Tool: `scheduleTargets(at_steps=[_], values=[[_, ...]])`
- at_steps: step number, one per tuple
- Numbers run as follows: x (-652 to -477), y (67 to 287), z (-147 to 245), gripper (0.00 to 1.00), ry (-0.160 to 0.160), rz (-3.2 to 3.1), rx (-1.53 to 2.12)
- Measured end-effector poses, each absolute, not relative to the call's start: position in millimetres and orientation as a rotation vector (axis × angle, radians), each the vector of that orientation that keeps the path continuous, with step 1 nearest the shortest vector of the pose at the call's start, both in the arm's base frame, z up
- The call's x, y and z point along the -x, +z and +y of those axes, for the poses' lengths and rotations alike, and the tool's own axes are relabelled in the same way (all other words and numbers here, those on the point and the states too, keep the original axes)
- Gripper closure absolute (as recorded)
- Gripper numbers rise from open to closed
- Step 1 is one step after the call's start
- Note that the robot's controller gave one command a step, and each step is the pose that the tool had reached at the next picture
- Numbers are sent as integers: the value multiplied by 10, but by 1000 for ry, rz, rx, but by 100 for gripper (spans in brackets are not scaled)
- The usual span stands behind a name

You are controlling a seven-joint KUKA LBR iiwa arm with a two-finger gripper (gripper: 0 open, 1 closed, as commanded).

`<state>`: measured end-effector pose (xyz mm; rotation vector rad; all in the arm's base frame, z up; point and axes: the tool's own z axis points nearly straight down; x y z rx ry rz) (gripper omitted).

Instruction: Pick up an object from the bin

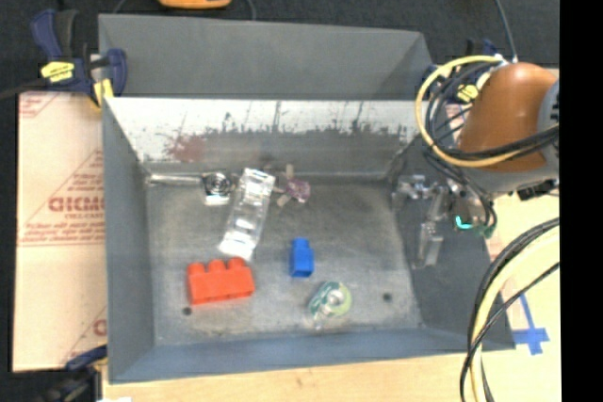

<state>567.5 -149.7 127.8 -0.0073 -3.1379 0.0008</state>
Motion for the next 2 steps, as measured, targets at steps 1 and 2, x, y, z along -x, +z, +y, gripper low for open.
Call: scheduleTargets(at_steps=[1, 2], values=[[-4783, 709, -1010, 0, 4, -3154, -94], [-5892, 923, -233, 0, -2, -3146, -221]])
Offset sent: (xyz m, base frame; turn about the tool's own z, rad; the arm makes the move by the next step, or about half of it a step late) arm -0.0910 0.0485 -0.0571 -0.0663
